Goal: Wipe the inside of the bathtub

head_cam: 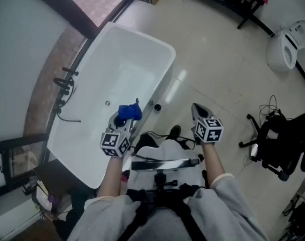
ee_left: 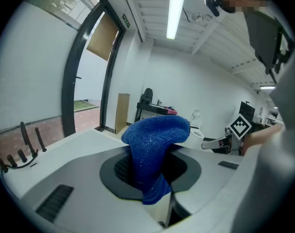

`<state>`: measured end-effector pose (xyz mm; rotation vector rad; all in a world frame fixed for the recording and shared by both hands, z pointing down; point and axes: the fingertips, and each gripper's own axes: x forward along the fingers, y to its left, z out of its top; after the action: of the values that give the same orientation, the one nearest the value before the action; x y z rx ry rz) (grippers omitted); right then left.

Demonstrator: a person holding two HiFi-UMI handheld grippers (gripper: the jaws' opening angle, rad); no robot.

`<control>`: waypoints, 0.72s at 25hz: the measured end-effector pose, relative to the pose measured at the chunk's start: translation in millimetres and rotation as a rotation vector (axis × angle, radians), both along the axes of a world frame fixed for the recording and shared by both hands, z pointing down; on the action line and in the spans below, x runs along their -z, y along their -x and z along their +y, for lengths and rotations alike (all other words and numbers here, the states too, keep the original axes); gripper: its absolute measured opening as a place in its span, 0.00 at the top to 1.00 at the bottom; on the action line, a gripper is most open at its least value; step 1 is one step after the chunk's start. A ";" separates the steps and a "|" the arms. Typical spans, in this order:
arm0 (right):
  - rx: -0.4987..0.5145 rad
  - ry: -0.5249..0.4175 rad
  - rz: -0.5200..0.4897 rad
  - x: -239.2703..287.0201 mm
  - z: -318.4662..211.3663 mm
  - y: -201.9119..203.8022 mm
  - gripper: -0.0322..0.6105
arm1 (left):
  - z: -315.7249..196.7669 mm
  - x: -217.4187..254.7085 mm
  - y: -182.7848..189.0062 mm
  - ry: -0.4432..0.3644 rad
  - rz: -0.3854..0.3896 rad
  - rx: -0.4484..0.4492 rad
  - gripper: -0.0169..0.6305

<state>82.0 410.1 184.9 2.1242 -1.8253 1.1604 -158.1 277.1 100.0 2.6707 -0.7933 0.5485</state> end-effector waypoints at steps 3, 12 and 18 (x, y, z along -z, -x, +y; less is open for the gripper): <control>0.034 -0.006 0.028 8.5 -17.1 -9.7 0.94 | -11.0 5.1 -13.4 -0.009 0.004 0.004 0.84; 0.139 -0.006 0.062 16.7 -89.7 1.3 0.94 | -62.4 -11.1 -25.7 0.007 0.006 0.010 0.84; 0.203 0.009 0.101 15.3 -142.4 17.2 0.94 | -103.4 -29.4 -35.2 0.030 0.010 -0.003 0.84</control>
<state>64.8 267.7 169.6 1.9016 -1.9317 0.9939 -122.9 173.7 129.4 2.6454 -0.7726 0.5429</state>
